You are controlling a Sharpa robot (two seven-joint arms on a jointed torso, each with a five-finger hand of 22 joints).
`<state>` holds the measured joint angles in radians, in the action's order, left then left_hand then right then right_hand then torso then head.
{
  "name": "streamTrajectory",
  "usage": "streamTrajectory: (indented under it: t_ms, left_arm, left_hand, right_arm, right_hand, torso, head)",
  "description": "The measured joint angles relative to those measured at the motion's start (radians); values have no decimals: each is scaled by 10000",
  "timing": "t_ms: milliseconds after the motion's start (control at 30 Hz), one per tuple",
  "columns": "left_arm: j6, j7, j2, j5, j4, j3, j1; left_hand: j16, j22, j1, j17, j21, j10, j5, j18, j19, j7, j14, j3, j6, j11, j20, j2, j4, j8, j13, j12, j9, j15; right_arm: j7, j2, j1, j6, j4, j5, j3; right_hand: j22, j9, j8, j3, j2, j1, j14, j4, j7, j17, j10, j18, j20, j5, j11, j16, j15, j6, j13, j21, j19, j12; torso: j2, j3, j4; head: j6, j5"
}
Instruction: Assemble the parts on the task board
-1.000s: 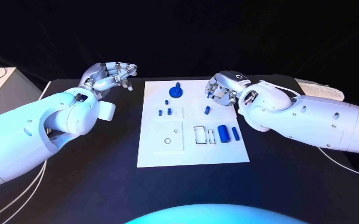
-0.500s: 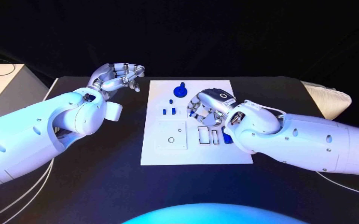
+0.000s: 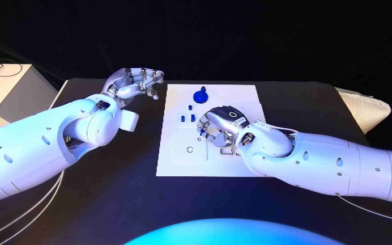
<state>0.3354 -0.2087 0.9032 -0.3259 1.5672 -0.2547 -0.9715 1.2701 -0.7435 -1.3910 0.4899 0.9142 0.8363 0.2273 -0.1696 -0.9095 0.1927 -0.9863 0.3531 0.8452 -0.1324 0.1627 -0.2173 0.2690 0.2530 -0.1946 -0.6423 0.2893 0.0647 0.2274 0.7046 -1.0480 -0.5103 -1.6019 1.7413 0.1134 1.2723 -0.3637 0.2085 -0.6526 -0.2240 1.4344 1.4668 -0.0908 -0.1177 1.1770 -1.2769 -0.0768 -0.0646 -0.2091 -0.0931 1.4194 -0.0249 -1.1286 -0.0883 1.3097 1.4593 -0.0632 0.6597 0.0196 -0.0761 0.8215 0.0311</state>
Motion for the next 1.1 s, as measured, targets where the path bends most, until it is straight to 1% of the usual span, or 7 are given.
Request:
streamTrajectory:
  t_ms: [167,300,533,767,1100]
  left_arm:
    - [1,0,1,4,3,-5,21]
    - [2,3,2,6,3,-6,26]
    - [2,7,1,9,-1,-8,33]
    - [2,12,1,12,-4,-9,37]
    - [1,21,3,14,-22,-10,40]
  left_hand:
    - [0,0,0,0,0,0,0,0,0,0,0,0,0,0,0,0,0,0,0,4,0,0]
    - [0,1,0,0,0,0,0,0,0,0,0,-16,0,0,0,0,16,0,0,-34,0,0]
    - [0,2,0,8,0,0,0,0,0,0,0,-28,0,0,0,0,28,0,0,-34,0,0]
    - [0,2,0,8,0,0,0,0,0,0,0,-27,0,0,0,0,28,0,0,-34,0,0]
    - [0,3,0,7,0,1,0,0,0,0,1,-27,0,0,0,0,27,0,0,-34,0,0]
  right_arm:
    - [156,-130,57,7,163,183,14]
    - [222,-212,88,13,202,285,20]
    - [257,-288,155,36,255,378,33]
    - [260,-331,229,62,274,396,43]
    - [260,-326,253,108,271,404,45]
  right_hand:
    - [-1,-18,0,-29,1,1,0,29,0,0,0,-1,0,1,0,0,0,0,5,0,0,20]
    - [-1,-20,0,-29,2,2,0,29,-1,1,0,0,0,2,0,0,0,2,8,0,-1,41]
    - [-1,-38,-1,-57,1,2,0,57,-2,0,0,-1,0,-61,1,0,0,3,13,0,-1,8]
    - [6,-38,-2,-57,1,2,0,57,-3,0,0,-1,0,-62,1,-1,1,4,11,-1,-1,7]
    - [16,-46,-12,-55,-1,1,0,56,11,1,0,0,-1,-59,1,-1,1,21,1,-1,-1,12]
  torso:
    - [8,-4,7]
    - [8,-3,12]
    - [5,-9,12]
    - [2,-16,19]
    - [-4,-15,26]
  head:
    - [52,-49]
    - [99,-102]
    - [178,-145]
    - [228,-196]
    - [296,-253]
